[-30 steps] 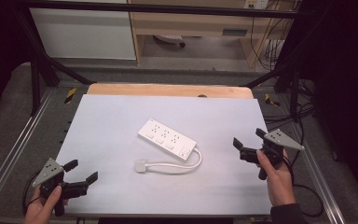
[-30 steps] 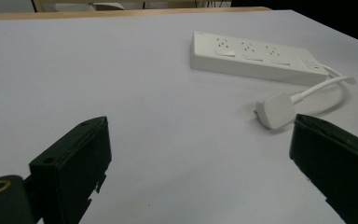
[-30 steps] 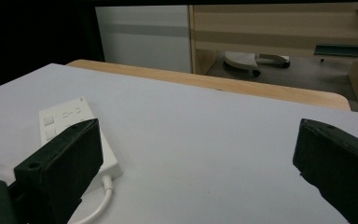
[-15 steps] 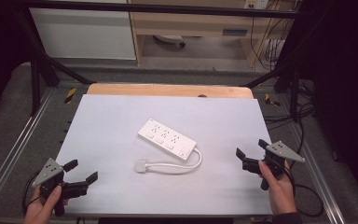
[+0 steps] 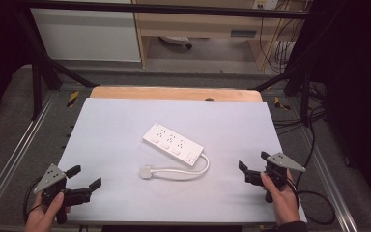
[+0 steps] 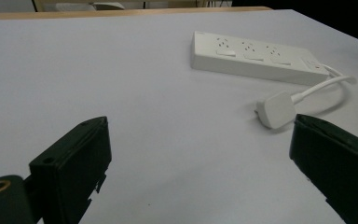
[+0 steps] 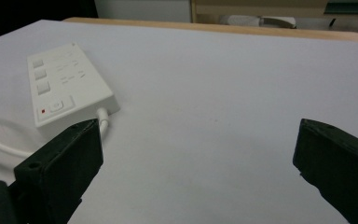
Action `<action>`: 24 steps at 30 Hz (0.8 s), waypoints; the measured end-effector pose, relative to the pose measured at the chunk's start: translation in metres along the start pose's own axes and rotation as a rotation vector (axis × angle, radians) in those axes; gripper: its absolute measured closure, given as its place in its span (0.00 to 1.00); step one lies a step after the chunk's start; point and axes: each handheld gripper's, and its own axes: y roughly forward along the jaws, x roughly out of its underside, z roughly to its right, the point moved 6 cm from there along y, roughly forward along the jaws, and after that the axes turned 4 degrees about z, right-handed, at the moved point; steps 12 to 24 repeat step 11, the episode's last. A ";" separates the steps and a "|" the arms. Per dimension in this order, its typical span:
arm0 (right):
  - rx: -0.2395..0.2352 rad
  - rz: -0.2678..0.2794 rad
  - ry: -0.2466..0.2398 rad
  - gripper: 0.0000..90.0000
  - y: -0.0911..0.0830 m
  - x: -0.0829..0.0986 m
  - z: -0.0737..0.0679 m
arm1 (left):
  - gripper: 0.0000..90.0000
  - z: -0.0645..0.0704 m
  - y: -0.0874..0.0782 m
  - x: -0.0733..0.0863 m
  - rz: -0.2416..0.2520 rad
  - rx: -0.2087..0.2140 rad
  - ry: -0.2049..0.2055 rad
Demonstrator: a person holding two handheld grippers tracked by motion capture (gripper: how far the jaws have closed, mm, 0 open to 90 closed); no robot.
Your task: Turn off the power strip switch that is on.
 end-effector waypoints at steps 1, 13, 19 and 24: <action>-0.004 -0.011 -0.004 0.02 0.002 0.002 -0.001 | 0.06 0.000 0.000 0.000 0.000 0.000 -0.001; -0.036 -0.118 -0.021 0.03 0.020 0.019 -0.011 | 0.06 0.000 0.002 0.001 -0.008 -0.001 0.003; -0.036 -0.118 -0.021 0.03 0.020 0.019 -0.011 | 0.06 0.000 0.002 0.001 -0.008 -0.001 0.003; -0.036 -0.118 -0.021 0.03 0.020 0.019 -0.011 | 0.06 0.000 0.002 0.001 -0.008 -0.001 0.003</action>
